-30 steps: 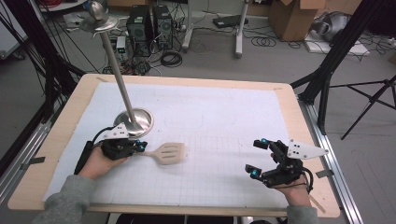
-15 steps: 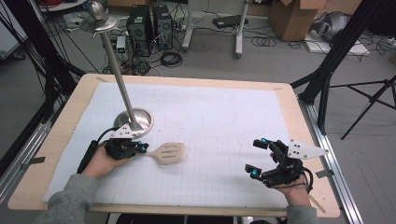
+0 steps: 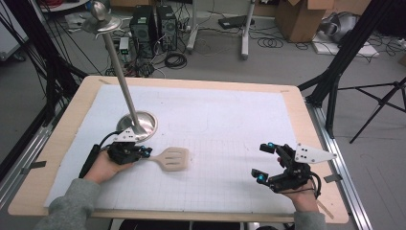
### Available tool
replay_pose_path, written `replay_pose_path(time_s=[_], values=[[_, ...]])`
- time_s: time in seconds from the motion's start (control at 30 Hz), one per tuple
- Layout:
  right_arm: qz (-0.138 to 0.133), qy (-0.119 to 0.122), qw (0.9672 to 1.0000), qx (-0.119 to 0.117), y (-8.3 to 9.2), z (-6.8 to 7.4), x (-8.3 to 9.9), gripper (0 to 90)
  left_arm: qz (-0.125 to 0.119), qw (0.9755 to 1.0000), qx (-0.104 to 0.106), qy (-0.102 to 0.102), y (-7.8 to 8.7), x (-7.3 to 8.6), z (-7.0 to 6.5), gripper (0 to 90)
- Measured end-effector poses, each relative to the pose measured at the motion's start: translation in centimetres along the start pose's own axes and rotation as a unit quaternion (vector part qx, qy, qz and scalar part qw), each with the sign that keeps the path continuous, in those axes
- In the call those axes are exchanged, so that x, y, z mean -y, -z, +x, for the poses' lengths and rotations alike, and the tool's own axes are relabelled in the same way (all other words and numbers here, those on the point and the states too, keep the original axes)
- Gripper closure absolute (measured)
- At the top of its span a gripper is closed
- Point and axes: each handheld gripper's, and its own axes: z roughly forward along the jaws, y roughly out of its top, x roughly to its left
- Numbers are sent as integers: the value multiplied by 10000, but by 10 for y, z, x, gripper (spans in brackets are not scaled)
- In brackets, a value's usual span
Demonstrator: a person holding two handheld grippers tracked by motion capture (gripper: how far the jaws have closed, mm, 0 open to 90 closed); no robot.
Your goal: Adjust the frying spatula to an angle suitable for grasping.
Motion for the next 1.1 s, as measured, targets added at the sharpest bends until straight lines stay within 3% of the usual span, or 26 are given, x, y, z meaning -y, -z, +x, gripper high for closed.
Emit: replay_pose_path(time_s=[0.43,0.73,1.0,1.1], values=[[46,34,10000,5,-1,0,1,76,-45,9998,173,118,5,4,-3,900],[-6,54,10000,8,0,0,1,76,46,9996,280,-85,14,11,-20,900],[3,21,10000,-15,-1,0,0,76,11,9995,243,-195,14,12,-22,900],[23,31,10000,-5,-1,0,0,76,-121,9994,249,-202,20,10,-22,900]])
